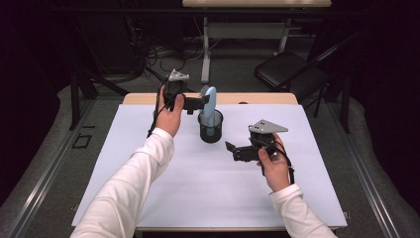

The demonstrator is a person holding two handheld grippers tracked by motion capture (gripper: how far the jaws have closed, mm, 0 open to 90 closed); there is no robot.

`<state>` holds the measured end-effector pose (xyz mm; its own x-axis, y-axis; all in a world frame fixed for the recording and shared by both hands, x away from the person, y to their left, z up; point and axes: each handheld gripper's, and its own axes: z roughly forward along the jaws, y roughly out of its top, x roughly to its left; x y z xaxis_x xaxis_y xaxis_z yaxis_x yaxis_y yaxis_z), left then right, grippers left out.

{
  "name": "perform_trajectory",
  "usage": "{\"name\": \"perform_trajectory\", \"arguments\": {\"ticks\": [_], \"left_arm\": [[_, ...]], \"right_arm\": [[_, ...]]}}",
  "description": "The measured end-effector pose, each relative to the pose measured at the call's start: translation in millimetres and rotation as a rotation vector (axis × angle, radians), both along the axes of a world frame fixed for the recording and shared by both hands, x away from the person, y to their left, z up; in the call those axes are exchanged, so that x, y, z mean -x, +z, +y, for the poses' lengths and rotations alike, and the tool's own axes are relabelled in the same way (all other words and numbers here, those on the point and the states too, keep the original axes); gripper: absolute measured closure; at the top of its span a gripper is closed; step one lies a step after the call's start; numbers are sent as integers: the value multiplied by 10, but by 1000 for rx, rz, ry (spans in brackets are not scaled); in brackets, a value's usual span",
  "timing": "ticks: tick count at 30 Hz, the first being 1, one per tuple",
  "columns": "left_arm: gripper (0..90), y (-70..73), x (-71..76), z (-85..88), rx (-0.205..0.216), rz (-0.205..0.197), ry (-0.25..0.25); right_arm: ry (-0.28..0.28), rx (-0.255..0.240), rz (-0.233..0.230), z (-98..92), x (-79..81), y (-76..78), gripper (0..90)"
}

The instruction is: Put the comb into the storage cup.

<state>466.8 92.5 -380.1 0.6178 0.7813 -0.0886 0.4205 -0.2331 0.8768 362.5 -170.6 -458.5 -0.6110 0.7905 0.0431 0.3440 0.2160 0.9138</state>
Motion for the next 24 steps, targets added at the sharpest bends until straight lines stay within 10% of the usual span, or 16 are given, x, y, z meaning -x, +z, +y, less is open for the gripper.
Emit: {"name": "perform_trajectory", "arguments": {"ticks": [24], "left_arm": [[86, 87, 116, 376, 42, 38, -22]], "right_arm": [[-12, -7, 20, -103, -39, 0, 0]]}}
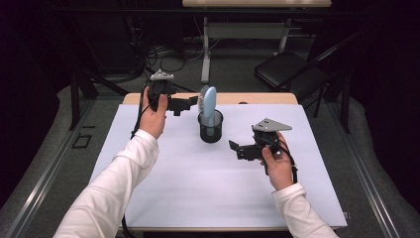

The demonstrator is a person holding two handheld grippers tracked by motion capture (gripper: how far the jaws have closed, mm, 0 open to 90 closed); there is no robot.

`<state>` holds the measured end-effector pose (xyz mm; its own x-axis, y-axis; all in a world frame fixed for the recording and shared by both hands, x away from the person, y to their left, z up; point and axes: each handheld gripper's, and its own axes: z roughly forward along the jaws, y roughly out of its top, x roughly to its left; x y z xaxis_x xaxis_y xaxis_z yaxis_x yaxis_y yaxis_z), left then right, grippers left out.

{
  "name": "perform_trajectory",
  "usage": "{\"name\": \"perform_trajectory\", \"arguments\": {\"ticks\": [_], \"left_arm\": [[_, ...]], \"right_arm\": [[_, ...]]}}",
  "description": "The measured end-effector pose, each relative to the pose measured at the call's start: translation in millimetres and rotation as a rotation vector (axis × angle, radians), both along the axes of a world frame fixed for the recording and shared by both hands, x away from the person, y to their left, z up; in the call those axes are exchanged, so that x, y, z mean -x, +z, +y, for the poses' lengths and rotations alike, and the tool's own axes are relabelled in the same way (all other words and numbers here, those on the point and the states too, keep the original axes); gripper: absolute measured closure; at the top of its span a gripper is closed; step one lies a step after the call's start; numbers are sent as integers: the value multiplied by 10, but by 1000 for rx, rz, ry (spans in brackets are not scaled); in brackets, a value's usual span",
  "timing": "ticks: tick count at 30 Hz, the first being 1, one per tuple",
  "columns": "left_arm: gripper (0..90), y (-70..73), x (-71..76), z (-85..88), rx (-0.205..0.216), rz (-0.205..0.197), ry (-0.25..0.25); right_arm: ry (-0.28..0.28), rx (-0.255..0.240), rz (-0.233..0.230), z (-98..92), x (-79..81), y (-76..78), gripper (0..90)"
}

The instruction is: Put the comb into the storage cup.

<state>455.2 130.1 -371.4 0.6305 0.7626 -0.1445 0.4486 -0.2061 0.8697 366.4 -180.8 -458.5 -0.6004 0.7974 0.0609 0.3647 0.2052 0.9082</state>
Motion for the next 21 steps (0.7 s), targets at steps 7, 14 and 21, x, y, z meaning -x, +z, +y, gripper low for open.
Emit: {"name": "perform_trajectory", "arguments": {"ticks": [7, 14, 21], "left_arm": [[98, 59, 116, 96, -14, -20, -27], [101, 79, 231, 183, -12, -34, -57], [113, 20, 281, 270, -39, -18, -56]], "right_arm": [[-5, -3, 7, -35, -6, 27, 0], [-14, -2, 10, -68, -13, 65, 0], [-16, 24, 16, -67, 8, 68, 0]]}}
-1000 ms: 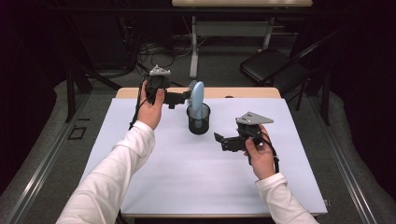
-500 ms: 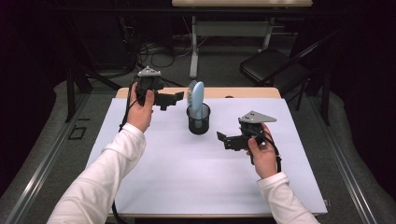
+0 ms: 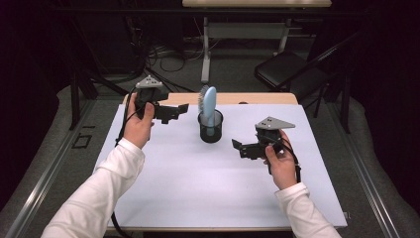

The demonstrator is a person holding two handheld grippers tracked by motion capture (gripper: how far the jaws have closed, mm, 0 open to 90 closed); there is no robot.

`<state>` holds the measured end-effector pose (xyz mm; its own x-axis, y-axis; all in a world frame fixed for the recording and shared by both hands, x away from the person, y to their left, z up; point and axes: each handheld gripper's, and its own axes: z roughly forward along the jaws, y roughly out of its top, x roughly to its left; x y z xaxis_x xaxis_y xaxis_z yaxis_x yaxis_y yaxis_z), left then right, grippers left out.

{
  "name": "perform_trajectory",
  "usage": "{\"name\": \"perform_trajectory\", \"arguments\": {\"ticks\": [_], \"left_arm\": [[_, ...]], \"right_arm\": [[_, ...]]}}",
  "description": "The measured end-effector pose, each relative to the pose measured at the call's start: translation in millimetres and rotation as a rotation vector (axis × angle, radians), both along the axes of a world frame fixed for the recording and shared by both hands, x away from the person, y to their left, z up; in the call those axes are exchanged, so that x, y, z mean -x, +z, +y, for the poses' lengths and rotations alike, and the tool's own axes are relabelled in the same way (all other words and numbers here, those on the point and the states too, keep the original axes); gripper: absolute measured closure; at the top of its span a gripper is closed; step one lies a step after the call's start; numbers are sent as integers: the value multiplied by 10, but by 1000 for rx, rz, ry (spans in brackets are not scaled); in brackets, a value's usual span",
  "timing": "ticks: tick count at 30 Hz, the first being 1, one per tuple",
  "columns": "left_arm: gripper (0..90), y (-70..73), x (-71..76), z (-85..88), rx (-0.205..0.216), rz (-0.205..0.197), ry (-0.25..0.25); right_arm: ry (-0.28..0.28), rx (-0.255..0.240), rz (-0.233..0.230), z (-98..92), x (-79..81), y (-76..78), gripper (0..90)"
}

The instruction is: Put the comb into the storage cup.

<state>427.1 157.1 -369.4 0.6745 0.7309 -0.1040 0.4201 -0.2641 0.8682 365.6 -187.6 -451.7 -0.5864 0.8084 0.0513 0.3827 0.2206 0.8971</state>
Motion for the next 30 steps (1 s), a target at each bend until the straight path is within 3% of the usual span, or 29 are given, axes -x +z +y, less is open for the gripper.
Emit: {"name": "perform_trajectory", "arguments": {"ticks": [12, 30], "left_arm": [[119, -162, 112, 169, 14, 17, 16], [119, -368, 394, 336, -16, 8, 6]], "right_arm": [[-8, 32, 31, -109, 43, 21, 0], [-19, 50, 32, -221, 142, -5, 0]]}}
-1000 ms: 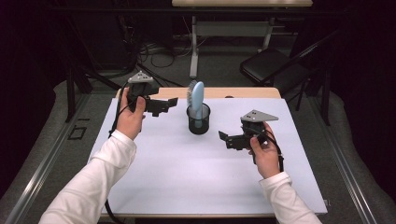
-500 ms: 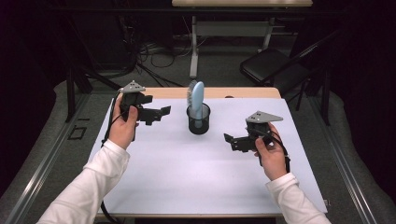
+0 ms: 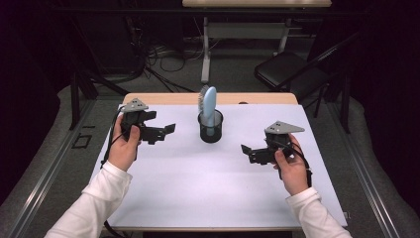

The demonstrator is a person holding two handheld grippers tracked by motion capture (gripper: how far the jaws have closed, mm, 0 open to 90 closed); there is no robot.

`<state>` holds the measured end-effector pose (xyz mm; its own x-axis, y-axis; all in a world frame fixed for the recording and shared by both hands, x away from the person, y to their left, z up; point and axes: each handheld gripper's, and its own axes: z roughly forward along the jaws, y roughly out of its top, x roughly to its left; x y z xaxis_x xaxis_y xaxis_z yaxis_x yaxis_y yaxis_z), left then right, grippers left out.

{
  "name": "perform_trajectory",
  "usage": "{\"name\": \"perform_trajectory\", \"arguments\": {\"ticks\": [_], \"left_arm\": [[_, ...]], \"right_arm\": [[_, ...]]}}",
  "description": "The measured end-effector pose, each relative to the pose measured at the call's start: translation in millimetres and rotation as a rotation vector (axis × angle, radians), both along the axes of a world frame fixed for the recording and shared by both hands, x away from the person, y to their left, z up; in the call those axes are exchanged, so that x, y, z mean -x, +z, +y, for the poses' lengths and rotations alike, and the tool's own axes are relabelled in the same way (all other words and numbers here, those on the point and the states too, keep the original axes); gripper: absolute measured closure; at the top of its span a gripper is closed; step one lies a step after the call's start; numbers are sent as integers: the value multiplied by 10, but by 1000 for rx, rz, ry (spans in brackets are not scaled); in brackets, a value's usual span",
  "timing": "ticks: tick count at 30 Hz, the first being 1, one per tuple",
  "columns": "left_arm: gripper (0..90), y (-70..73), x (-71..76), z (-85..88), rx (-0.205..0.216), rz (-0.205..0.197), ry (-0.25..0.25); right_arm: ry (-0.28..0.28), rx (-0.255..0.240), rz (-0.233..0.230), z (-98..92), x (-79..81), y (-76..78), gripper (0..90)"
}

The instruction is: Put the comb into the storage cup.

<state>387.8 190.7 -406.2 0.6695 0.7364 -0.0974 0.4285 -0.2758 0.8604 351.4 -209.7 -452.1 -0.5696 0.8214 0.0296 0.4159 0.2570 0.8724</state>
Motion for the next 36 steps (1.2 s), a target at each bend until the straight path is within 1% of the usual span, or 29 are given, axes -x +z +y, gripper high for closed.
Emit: {"name": "perform_trajectory", "arguments": {"ticks": [3, 10, 14, 16, 21, 24, 30, 32, 36], "left_arm": [[119, -37, 45, 12, -5, -3, -3], [119, -129, 133, 46, 17, -9, -5], [119, -232, 180, 74, 36, 1, 0], [119, -289, 195, 94, 35, 5, 6], [119, -413, 226, 175, 84, 15, 35], [119, -470, 237, 214, 98, 20, 47], [119, -541, 273, 272, 114, 16, 67], [119, -566, 285, 280, 116, 15, 70], [119, -624, 308, 278, 110, 9, 66]], "right_arm": [[-3, -3, -2, -20, 24, -9, 0], [-13, -9, -3, -93, 89, -50, 0], [-19, -10, -7, -144, 128, -84, 0], [-24, -9, -5, -170, 149, -105, 0], [-33, -16, -8, -244, 194, -159, 0], [-42, -24, -6, -274, 213, -198, 0], [-46, -31, -3, -302, 229, -284, 0], [-48, -31, 5, -306, 233, -309, 0], [-53, -29, 3, -314, 240, -346, 0]]}}
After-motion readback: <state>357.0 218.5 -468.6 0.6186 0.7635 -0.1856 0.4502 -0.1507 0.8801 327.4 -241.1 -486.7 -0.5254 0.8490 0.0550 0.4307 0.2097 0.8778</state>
